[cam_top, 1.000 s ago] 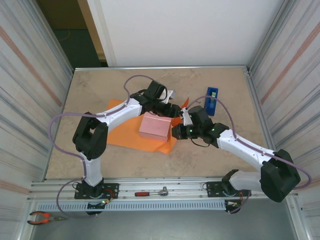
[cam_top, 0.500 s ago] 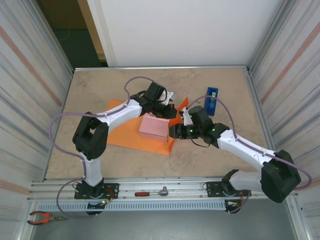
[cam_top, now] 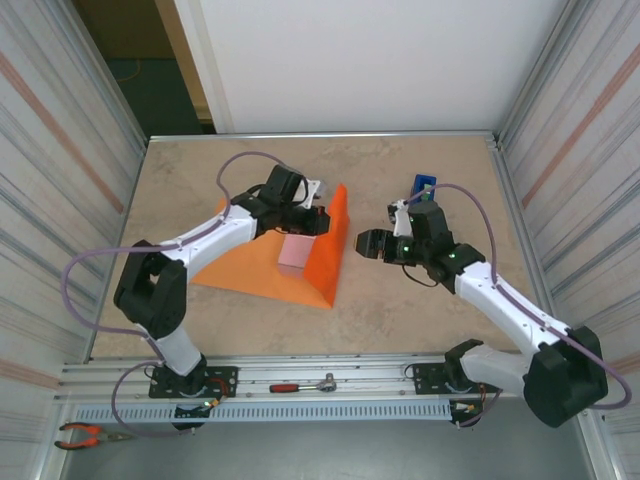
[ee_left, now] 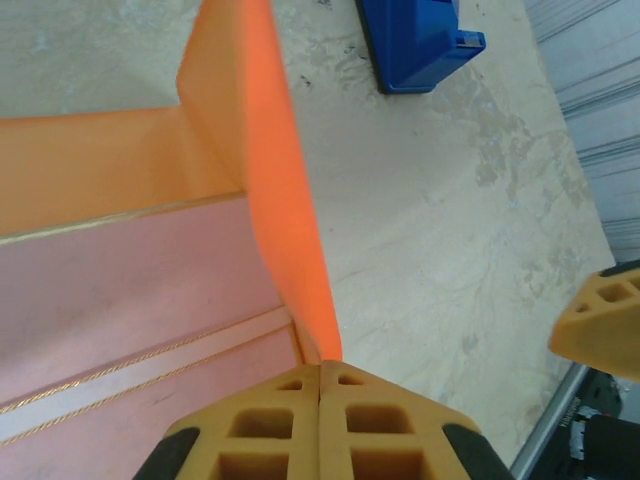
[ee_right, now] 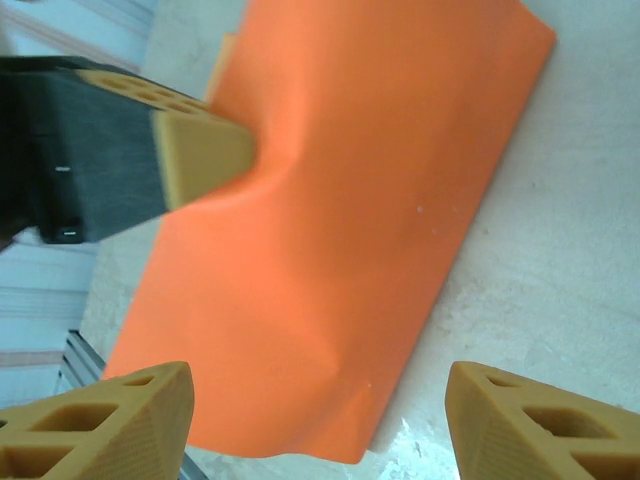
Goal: Wrap the gift box in paper
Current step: First fold the wrapping paper around the gift box.
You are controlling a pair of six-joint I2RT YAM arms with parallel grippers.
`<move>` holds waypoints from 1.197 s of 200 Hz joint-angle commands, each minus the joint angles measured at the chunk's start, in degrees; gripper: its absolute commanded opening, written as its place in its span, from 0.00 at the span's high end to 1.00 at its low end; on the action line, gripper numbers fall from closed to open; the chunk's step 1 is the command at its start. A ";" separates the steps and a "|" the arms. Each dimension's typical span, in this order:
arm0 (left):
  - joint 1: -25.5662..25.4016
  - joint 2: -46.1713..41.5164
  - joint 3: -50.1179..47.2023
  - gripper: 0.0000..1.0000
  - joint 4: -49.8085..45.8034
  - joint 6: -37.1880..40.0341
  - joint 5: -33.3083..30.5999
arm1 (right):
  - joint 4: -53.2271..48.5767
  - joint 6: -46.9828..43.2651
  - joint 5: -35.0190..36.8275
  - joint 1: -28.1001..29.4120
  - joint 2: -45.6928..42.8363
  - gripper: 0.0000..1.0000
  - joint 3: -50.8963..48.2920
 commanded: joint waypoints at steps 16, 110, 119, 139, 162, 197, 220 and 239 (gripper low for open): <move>-0.15 -5.43 -6.02 1.00 1.22 -0.11 -8.57 | -0.80 0.77 -0.17 2.02 7.11 0.38 5.09; 1.69 -6.23 -9.45 1.00 -0.67 0.22 -16.31 | 4.62 2.44 0.53 9.83 26.95 0.88 16.58; 2.02 -6.14 -9.67 1.00 -0.59 0.18 -16.13 | 5.03 2.61 0.52 10.22 28.51 0.89 17.25; 2.55 -6.14 -10.12 1.00 -0.24 0.37 -15.58 | 5.35 2.56 0.52 10.47 31.33 0.92 17.96; 3.28 -6.27 -9.87 0.97 -0.61 0.84 -15.46 | 5.20 2.12 0.55 10.45 32.97 0.94 17.60; 6.64 -6.75 -9.30 0.49 -0.97 1.77 -14.27 | 4.84 1.39 0.79 10.52 33.41 0.96 16.64; 8.34 -5.80 -7.96 0.31 -1.52 2.79 -12.67 | 4.73 1.30 0.60 10.50 33.69 0.97 16.52; 8.75 -3.94 -6.84 0.26 -2.38 4.19 -11.33 | 4.74 1.22 0.43 10.49 33.82 0.97 16.28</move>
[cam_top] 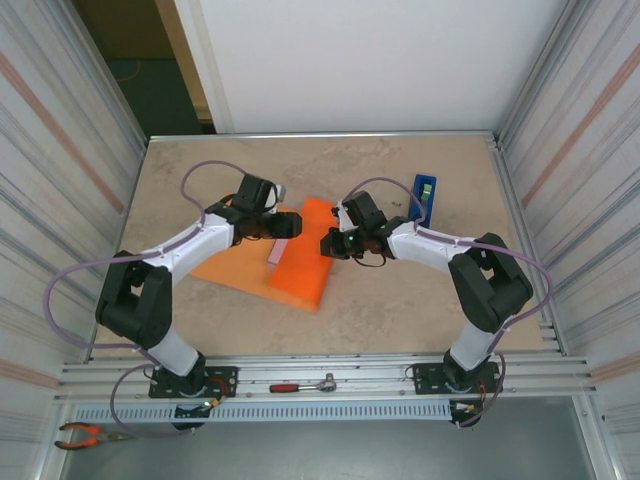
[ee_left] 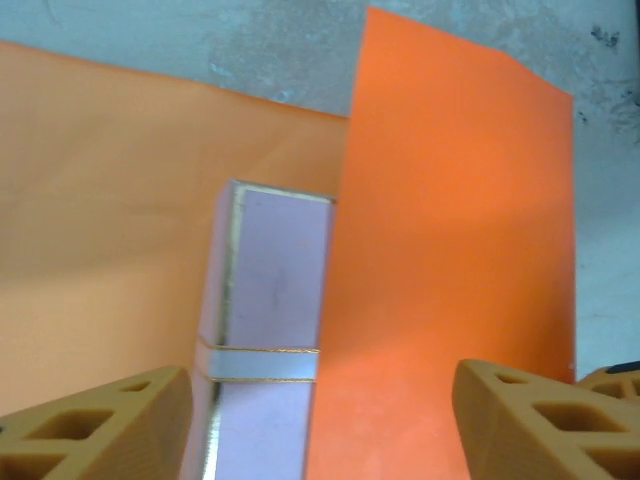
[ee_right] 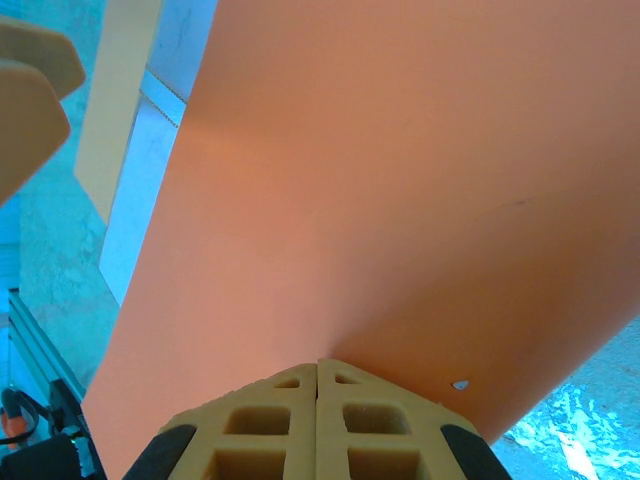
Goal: Wrap the gift box in paper
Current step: First fold the wrapping paper around the gift box.
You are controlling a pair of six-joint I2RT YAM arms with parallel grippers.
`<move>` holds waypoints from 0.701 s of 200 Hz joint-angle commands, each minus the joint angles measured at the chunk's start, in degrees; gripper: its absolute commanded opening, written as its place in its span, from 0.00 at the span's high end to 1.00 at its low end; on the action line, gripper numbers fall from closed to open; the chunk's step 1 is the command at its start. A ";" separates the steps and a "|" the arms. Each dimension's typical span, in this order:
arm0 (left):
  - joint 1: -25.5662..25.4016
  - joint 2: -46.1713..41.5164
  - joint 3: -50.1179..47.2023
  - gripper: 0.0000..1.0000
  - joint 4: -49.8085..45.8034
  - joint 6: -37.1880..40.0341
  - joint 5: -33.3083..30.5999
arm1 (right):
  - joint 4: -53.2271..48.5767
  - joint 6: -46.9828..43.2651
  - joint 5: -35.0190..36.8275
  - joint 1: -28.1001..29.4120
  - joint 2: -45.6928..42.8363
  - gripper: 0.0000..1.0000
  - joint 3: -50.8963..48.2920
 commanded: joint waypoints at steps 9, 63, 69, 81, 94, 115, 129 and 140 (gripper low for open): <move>0.23 1.86 2.84 0.24 -2.38 3.05 3.30 | -0.31 -0.54 0.35 0.41 1.34 0.97 -0.17; 0.01 6.33 1.22 0.17 -1.40 3.72 5.93 | -0.14 -0.71 -0.08 0.42 1.91 0.98 0.11; -0.04 6.60 0.76 0.17 -1.24 3.64 5.97 | -0.14 -0.71 -0.11 0.44 2.07 0.98 0.16; -0.50 7.01 -0.28 0.17 -0.61 3.67 6.36 | -0.14 -0.80 -0.37 0.37 2.38 0.98 0.46; -1.28 7.22 -1.06 0.19 -0.47 3.35 5.92 | -0.29 -0.97 -0.75 0.30 2.77 0.98 0.83; -2.28 6.61 -3.47 0.28 0.90 1.45 5.28 | -0.93 -1.50 -1.42 -0.41 2.80 0.97 1.97; -2.75 5.68 -5.61 0.34 2.62 -0.88 4.81 | -1.38 -1.59 -2.32 -1.62 1.78 0.95 2.26; -3.09 4.84 -7.27 0.36 3.92 -2.87 4.28 | -1.70 -1.59 -3.46 -2.94 -0.09 0.93 2.14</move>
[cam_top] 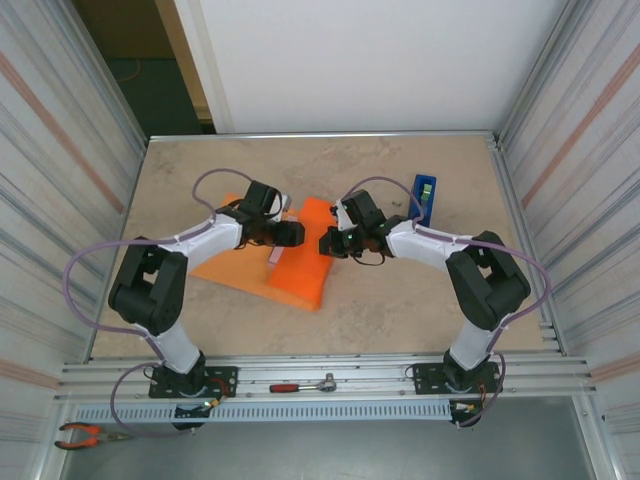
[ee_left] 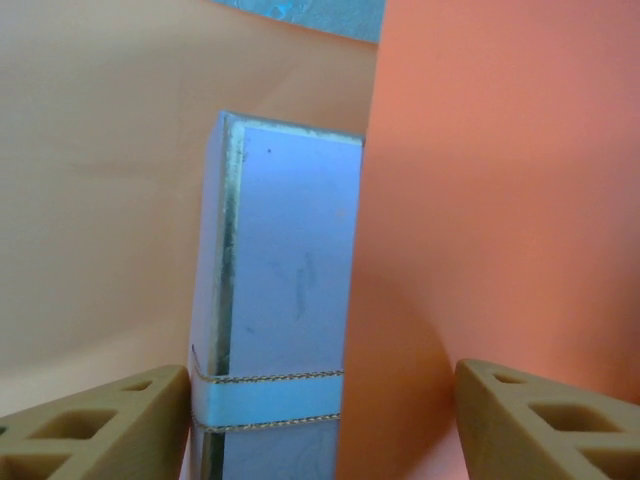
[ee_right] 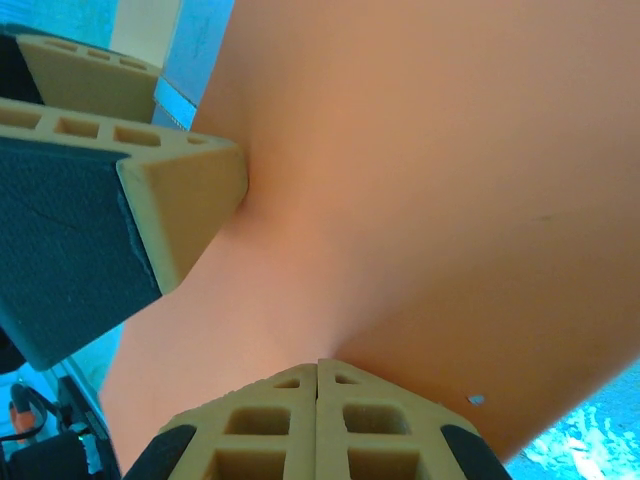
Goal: Wrap the gift box in paper
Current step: First fold the wrapping paper around the gift box.
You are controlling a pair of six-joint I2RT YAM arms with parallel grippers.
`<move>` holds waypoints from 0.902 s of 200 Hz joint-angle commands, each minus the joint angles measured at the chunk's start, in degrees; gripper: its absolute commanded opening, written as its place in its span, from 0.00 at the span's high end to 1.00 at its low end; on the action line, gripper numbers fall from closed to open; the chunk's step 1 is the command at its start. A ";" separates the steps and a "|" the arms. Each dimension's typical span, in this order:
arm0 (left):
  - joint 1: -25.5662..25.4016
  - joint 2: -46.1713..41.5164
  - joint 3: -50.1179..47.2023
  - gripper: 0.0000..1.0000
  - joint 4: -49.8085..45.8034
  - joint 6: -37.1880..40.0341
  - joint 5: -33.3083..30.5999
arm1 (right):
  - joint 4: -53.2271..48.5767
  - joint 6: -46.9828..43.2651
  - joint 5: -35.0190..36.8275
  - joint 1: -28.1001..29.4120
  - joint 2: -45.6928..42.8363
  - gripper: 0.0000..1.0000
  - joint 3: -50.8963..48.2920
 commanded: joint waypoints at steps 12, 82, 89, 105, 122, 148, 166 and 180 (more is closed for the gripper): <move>-2.68 -1.63 -6.14 0.37 1.20 -6.68 0.88 | -1.96 -0.88 -2.25 -3.96 -4.06 0.91 0.47; -7.98 -3.71 -11.79 0.45 6.90 -25.72 -7.44 | -4.46 -1.18 -2.30 -11.19 -12.82 0.51 -6.59; -8.75 -3.67 -12.24 0.45 7.65 -27.44 -8.45 | -4.32 -1.18 -2.38 -11.16 -12.75 0.49 -7.04; -10.16 -3.63 -12.54 0.45 8.82 -29.52 -10.27 | -3.94 -1.40 -2.58 -10.36 -12.42 0.49 -7.43; -10.61 -3.79 -12.37 0.45 8.96 -29.72 -11.35 | -4.58 -2.28 -1.65 -8.64 -12.34 0.56 -6.81; -10.44 -3.98 -11.72 0.45 8.56 -28.06 -11.09 | -5.98 -3.53 -0.05 -6.10 -11.22 0.74 -4.84; -10.05 -4.10 -11.58 0.45 8.50 -27.14 -10.29 | -6.15 -3.85 0.10 -4.91 -9.57 0.83 -3.90; -9.56 -4.33 -11.48 0.45 8.83 -26.36 -9.24 | -6.20 -4.14 0.54 -4.10 -8.40 0.87 -3.49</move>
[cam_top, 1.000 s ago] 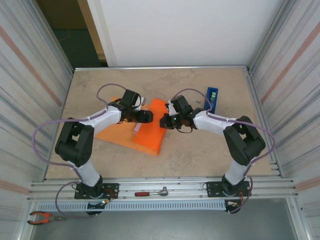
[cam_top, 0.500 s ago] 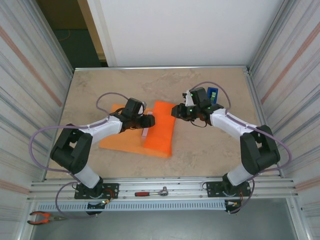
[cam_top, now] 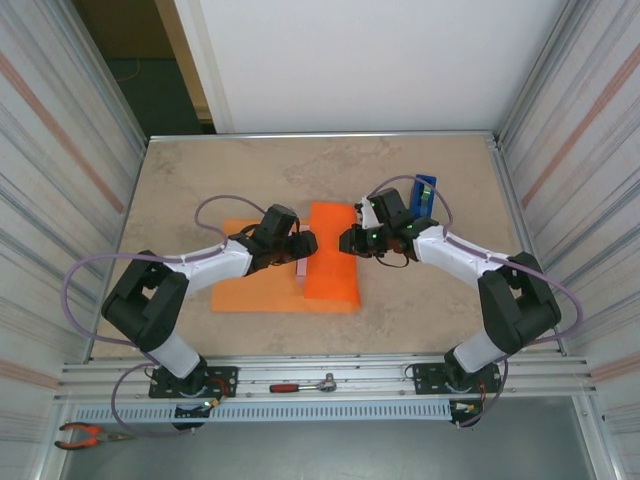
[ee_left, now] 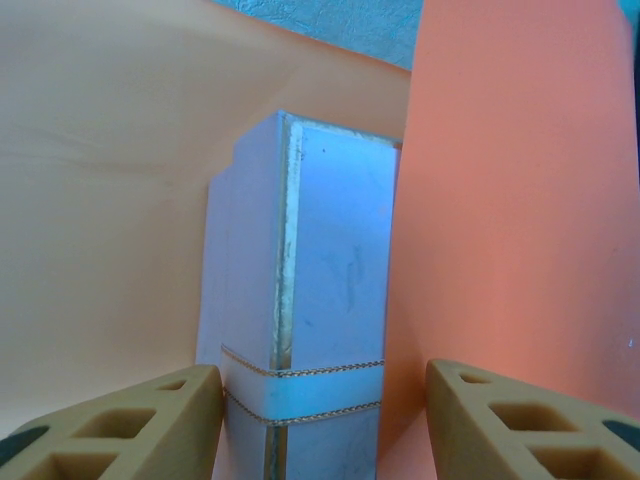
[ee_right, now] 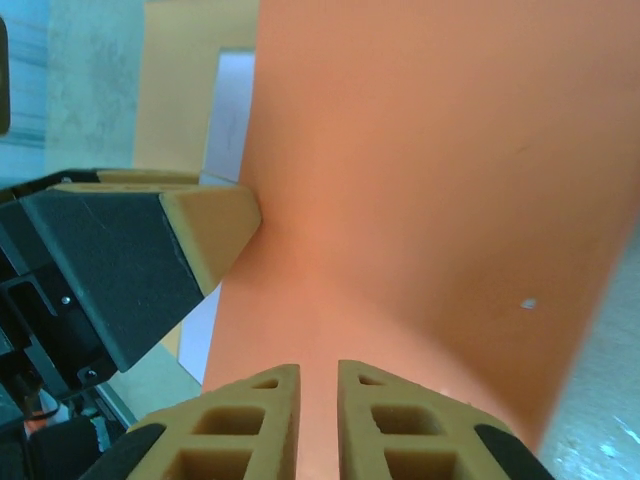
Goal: Wrap the gift box in paper
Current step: First fold the wrapping paper around the gift box.
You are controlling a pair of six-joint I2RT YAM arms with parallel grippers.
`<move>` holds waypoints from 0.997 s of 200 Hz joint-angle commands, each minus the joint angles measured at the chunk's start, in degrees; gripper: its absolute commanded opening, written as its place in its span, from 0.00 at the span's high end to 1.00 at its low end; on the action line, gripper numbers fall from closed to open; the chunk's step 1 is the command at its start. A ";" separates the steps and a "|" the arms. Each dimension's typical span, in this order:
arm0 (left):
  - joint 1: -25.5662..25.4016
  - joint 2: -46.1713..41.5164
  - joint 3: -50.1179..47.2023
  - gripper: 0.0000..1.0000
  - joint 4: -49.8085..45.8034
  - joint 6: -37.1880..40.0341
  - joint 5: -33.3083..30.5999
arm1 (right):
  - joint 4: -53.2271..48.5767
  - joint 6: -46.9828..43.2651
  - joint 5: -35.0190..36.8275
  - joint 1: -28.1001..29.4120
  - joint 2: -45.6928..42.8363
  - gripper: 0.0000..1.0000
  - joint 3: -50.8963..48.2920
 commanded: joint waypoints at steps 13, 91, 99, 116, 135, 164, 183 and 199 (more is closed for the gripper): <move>1.30 0.32 -1.03 0.44 -5.16 0.98 1.66 | -1.24 -2.10 1.57 1.78 3.13 0.90 2.41; 8.21 0.70 6.97 0.26 -10.58 7.53 7.31 | -2.16 -5.41 1.36 3.75 6.96 1.00 2.98; 8.56 1.48 8.50 0.25 -11.79 8.04 7.41 | -2.29 -5.83 1.44 3.82 6.96 1.00 3.01; 8.67 3.35 11.25 0.22 -13.29 9.16 8.22 | -2.55 -6.49 1.63 3.95 7.10 1.00 3.09; 8.45 5.23 13.08 0.22 -13.47 9.46 9.31 | -2.86 -7.20 1.65 4.04 7.32 1.00 3.05; 7.37 7.91 15.55 0.20 -15.02 9.68 8.95 | -2.91 -8.00 1.62 4.25 7.58 1.00 2.74; 6.48 9.02 15.99 0.20 -15.68 9.64 8.00 | -2.90 -8.14 1.55 4.27 7.58 1.00 2.59; 5.72 9.25 15.77 0.20 -16.29 9.79 6.75 | -2.90 -8.22 1.53 4.23 7.49 1.00 2.51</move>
